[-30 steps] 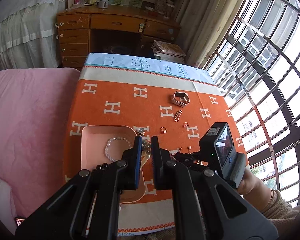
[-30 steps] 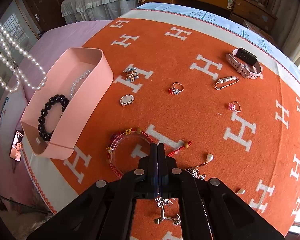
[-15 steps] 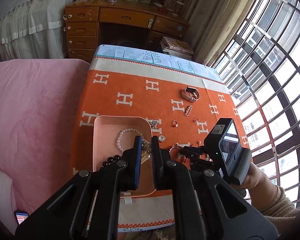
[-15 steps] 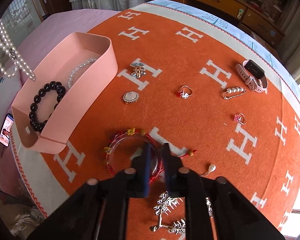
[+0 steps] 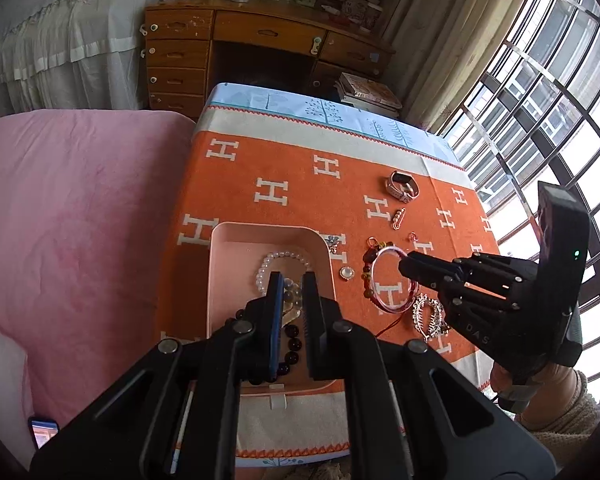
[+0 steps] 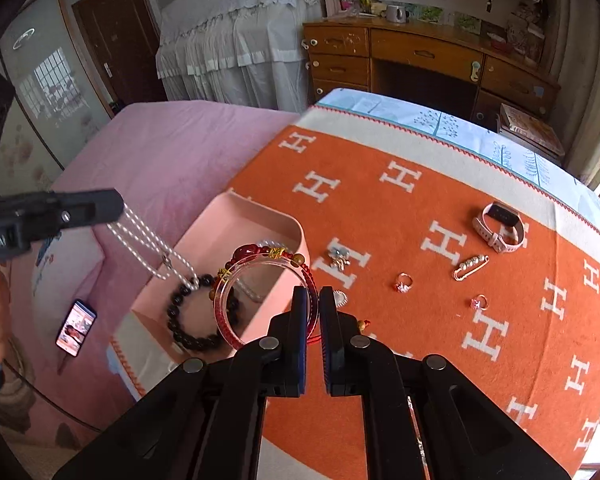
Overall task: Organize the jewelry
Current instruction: 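Carry the red bracelet into the pink box and open the right tool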
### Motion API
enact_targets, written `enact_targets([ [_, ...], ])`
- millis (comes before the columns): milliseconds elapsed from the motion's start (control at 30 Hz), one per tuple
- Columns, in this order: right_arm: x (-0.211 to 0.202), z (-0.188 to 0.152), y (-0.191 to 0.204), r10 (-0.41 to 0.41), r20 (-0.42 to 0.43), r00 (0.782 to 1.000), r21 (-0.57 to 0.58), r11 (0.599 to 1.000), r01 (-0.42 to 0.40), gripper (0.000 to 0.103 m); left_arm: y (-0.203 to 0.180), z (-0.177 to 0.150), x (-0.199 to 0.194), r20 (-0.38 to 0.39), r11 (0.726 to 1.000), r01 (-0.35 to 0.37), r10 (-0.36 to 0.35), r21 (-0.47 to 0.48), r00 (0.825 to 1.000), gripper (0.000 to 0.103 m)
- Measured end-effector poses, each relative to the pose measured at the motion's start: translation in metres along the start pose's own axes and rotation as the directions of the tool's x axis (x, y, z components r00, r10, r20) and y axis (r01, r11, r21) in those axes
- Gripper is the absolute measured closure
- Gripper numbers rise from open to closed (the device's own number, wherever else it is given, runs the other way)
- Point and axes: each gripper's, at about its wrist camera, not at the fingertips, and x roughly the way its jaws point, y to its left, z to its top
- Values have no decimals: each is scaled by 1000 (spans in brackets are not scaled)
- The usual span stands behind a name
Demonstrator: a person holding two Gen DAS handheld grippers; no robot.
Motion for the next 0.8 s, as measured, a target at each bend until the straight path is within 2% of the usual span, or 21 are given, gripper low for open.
enact_targets([
  [333, 32, 42, 30, 45, 50, 998, 137, 989, -52, 97, 20, -25, 41, -67, 998, 16, -20, -56, 998, 96],
  [500, 66, 44, 40, 51, 9, 999, 139, 989, -51, 97, 27, -41, 64, -90, 998, -23, 16, -67, 996, 96],
  [633, 91, 40, 42, 48, -23, 999, 134, 990, -45, 97, 26, -51, 74, -76, 994, -105, 103, -29, 992, 94],
  [700, 102, 37, 43, 54, -41, 998, 135, 990, -48, 97, 28, -53, 77, -72, 992, -124, 121, -37, 990, 87],
  [767, 113, 34, 43, 64, -59, 996, 138, 989, -55, 97, 32, -55, 79, -67, 989, -137, 132, -62, 989, 64],
  [800, 118, 33, 44, 66, -68, 996, 139, 989, -56, 97, 34, -56, 79, -61, 987, -141, 137, -73, 989, 59],
])
